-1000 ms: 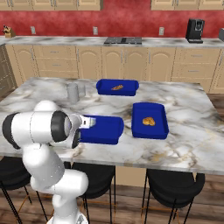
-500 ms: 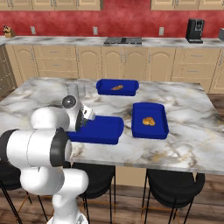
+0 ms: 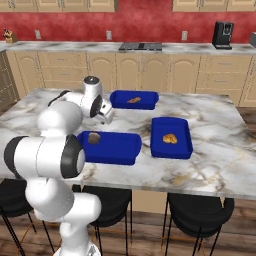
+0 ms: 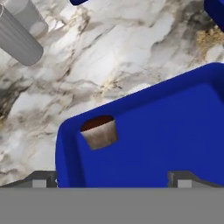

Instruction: Take the cupcake and cake from the fridge and place them on the empty tray on the dining counter.

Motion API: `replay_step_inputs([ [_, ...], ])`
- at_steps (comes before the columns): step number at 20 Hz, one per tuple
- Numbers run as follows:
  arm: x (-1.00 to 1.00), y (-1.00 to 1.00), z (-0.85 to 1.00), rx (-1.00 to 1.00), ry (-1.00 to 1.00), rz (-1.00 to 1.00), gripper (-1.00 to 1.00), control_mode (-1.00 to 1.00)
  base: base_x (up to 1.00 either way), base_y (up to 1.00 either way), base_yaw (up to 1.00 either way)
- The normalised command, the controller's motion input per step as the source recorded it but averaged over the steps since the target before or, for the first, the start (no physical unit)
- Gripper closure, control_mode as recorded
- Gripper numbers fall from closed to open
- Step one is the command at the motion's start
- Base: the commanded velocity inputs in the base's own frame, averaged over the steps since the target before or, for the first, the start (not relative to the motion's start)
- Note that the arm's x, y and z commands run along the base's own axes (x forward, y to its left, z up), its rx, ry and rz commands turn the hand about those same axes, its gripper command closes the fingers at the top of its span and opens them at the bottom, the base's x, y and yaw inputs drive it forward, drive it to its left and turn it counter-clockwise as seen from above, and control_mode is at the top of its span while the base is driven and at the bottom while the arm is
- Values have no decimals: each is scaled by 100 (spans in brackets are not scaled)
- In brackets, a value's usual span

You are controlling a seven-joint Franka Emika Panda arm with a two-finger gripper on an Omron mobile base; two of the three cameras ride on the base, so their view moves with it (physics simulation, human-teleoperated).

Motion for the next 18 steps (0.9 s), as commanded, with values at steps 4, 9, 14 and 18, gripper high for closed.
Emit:
replay_step_inputs([
  [4, 0, 0, -20, 0, 0, 0, -100, -100, 0, 0, 0],
  [9, 0, 0, -32, 0, 5, 0, -100, -100, 0, 0, 0],
  [14, 0, 0, -28, 0, 2, 1, -100, -100, 0, 0, 0],
  [18, 0, 0, -22, 0, 4, 2, -100, -100, 0, 0, 0],
])
